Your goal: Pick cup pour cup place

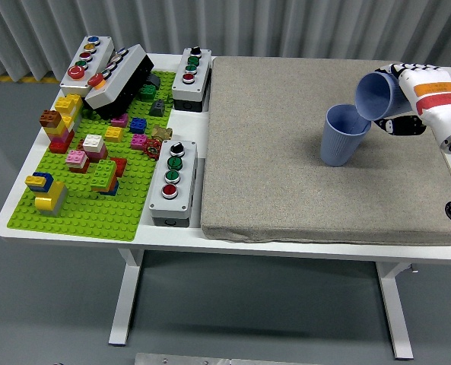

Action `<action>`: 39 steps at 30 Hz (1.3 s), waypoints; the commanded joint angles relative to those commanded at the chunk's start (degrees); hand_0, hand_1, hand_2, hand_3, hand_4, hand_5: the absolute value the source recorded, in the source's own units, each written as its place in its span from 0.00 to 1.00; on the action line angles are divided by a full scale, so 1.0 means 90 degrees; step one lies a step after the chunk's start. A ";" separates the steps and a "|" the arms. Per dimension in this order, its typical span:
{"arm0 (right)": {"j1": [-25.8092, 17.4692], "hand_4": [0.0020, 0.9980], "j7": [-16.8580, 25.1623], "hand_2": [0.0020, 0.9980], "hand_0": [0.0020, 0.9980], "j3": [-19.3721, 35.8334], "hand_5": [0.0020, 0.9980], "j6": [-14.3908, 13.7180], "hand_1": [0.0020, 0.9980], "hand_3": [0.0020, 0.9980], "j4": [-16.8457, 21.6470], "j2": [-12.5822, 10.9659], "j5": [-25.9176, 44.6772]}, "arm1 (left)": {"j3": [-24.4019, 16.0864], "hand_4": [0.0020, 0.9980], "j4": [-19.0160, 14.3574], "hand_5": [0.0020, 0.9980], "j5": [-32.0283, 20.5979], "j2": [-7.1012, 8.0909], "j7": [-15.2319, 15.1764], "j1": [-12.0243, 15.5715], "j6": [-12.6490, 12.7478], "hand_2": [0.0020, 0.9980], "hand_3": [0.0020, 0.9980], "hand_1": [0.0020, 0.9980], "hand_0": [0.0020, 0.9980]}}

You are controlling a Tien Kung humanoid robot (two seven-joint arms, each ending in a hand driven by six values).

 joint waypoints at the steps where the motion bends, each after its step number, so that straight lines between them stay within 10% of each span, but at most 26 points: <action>1: 0.0013 0.81 -0.0006 0.51 0.70 -0.0016 0.26 -0.0005 0.63 0.59 -0.0004 -0.0002 -0.0004 | -0.0002 0.64 0.0000 0.91 0.0003 0.0001 0.0000 -0.0002 0.0000 0.92 0.80 0.85 0.88; 39: 0.0378 0.81 -0.0258 0.50 0.75 -0.0724 0.26 -0.0056 0.63 0.58 0.0025 -0.0211 -0.0333 | -0.0009 0.64 0.0003 0.91 0.0007 0.0027 -0.0003 -0.0042 0.0002 0.92 0.80 0.85 0.88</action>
